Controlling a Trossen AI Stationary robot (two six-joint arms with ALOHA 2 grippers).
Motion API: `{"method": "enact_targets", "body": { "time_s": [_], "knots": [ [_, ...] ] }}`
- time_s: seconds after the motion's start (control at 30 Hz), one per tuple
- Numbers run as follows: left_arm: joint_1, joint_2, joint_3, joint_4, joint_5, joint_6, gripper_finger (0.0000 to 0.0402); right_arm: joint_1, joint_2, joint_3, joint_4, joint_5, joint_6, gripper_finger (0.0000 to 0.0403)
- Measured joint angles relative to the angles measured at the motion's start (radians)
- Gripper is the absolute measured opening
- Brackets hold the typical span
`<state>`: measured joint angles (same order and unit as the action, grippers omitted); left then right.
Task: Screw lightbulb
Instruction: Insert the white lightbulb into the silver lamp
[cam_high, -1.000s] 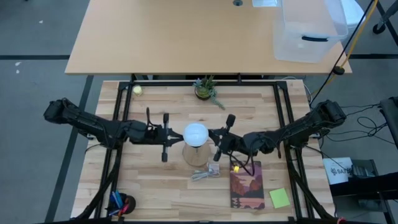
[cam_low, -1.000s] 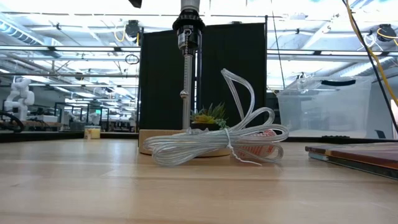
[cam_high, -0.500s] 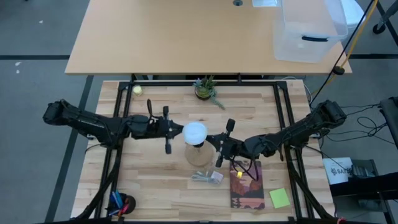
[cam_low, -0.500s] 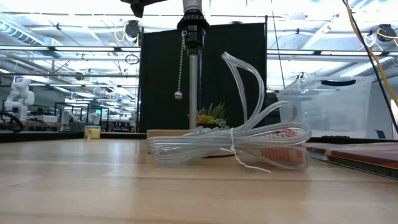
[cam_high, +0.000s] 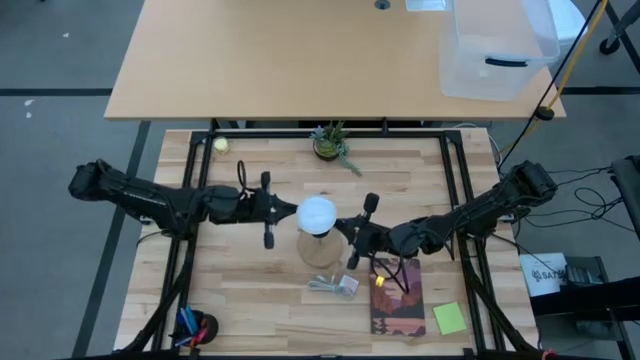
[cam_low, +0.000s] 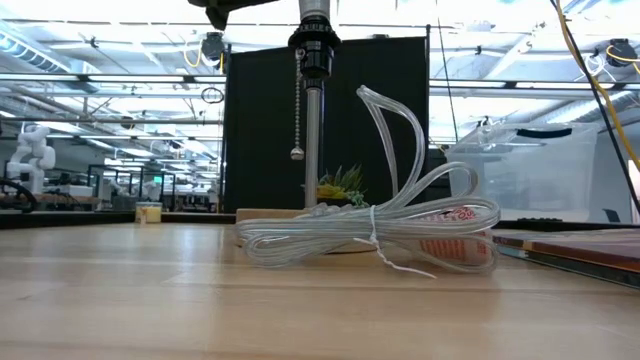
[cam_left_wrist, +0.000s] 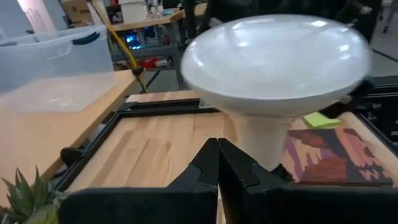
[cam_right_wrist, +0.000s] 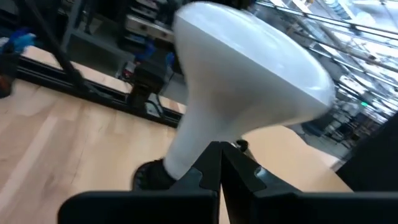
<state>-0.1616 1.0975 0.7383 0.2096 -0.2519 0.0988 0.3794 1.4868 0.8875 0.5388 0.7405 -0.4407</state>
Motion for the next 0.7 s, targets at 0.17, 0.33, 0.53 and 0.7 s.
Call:
{"method": "enact_targets", "body": {
  "time_s": [0.17,0.33,0.53,0.7],
  "knots": [
    [-0.045,-0.014,0.0,-0.001,-0.005,0.021,0.0,-0.013,0.0,0.0,0.022,0.063,-0.025,0.0],
    [-0.089,-0.014,0.0,0.0,-0.018,0.052,0.0,-0.041,0.0,0.0,0.045,0.07,-0.043,0.0],
    [-0.113,-0.014,0.0,0.05,-0.019,0.094,0.0,-0.06,0.0,0.0,0.097,0.071,-0.099,0.0],
    [-0.097,-0.014,0.0,0.061,-0.019,0.103,0.0,-0.066,0.0,0.0,0.141,0.07,-0.155,0.0]
  ]
}}
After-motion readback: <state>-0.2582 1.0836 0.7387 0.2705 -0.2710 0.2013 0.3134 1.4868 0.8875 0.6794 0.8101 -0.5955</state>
